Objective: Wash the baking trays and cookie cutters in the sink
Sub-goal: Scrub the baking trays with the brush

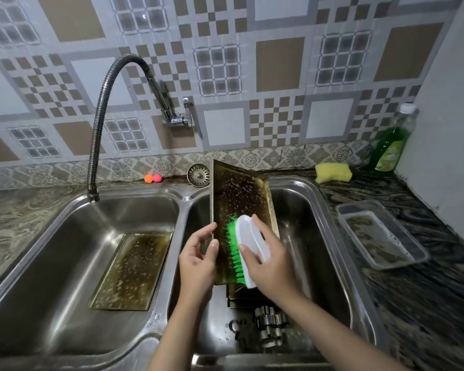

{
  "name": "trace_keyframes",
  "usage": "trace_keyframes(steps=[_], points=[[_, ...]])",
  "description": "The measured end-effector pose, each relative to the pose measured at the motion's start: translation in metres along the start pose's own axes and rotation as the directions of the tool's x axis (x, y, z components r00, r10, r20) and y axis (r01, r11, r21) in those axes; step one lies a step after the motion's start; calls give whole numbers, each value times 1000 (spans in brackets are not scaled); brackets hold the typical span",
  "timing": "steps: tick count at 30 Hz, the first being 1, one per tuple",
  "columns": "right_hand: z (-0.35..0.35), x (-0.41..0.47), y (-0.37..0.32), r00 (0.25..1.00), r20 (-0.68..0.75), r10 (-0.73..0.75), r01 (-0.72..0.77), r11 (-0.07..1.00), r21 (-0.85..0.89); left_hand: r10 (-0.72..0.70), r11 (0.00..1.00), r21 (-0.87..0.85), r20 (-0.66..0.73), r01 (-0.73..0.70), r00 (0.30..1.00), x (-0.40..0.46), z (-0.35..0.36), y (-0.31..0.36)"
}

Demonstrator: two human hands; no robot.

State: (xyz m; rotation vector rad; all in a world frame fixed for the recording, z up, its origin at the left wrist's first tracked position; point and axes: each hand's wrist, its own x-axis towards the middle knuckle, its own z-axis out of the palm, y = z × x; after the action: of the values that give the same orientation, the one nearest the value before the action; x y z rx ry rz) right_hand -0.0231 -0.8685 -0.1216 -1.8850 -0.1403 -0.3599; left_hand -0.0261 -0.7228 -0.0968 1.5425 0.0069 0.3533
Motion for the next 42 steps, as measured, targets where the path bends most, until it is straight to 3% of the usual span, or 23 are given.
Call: trace_keyframes(steps=[5,11,18,22,24,29,32,35,40,42], points=[[-26,40,36,995,-64,75,-80,993,-81,15,999,30,34,-16,999,2,-14,-1],[-44,104,18,989,-132,62,-74,994,-86,-12,999,31,161,8,987,-4,1,2],[-28,26,34,994,109,5,-8,1000,23,-29,998,48,-28,31,999,10,-16,-8],[-56,32,23,997,-66,37,-28,991,130,-70,997,31,-85,73,994,8,-21,-16],[-75,37,18,996,-84,42,-29,988,150,-100,995,15,-95,102,990,6,-22,-18],[-100,31,39,989,102,105,-95,990,-105,-253,959,-164,-120,232,960,9,-18,-26],[-93,24,43,958,228,174,-153,983,-104,-370,901,-265,-55,344,927,5,-14,-27],[-80,20,37,967,203,151,-145,988,-46,-443,851,-298,31,432,896,-1,-11,-29],[-68,23,32,987,63,146,-146,989,-6,-519,839,-154,60,522,853,-4,-14,-40],[-65,23,31,993,31,116,-116,993,-28,-457,889,-5,13,458,889,-3,-13,-37]])
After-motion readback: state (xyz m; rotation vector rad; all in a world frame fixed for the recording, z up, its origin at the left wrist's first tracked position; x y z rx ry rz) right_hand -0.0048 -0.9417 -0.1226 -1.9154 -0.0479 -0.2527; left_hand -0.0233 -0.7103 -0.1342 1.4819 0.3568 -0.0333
